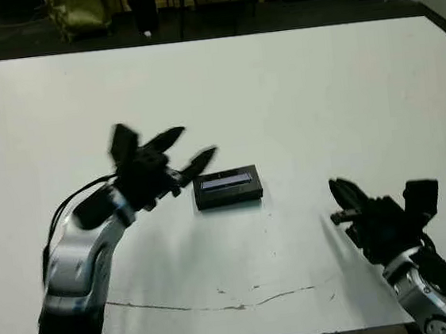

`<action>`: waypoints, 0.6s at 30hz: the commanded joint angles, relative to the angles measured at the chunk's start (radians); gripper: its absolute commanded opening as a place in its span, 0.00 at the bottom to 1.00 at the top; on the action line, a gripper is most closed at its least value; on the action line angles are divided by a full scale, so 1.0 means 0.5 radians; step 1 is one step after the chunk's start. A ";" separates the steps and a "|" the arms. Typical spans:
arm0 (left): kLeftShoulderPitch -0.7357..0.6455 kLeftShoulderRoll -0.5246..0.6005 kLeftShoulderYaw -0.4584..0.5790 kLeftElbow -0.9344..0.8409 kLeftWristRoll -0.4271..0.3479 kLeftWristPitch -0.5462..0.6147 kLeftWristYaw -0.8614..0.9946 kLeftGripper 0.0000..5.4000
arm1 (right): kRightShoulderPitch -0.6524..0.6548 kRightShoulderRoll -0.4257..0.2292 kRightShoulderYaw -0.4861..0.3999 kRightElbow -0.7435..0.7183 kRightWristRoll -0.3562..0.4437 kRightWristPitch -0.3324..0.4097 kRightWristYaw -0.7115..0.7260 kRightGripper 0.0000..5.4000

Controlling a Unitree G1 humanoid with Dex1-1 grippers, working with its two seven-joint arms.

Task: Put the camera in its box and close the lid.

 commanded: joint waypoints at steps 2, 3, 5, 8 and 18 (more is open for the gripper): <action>0.254 -0.039 0.109 -0.183 -0.015 -0.160 0.186 0.29 | -0.195 -0.081 0.100 0.106 -0.111 -0.139 0.124 0.00; 0.305 -0.047 0.116 -0.219 0.000 -0.209 0.225 0.25 | -0.254 -0.090 0.137 0.132 -0.142 -0.160 0.146 0.00; 0.392 -0.062 0.116 -0.274 0.015 -0.292 0.289 0.16 | -0.377 -0.098 0.213 0.166 -0.197 -0.152 0.163 0.00; 0.493 -0.103 0.111 -0.301 -0.015 -0.401 0.353 0.02 | -0.559 -0.051 0.321 0.207 -0.255 -0.065 0.118 0.00; 0.604 -0.214 0.051 -0.295 -0.082 -0.528 0.543 0.01 | -0.866 0.117 0.644 0.562 -0.412 0.068 0.106 0.00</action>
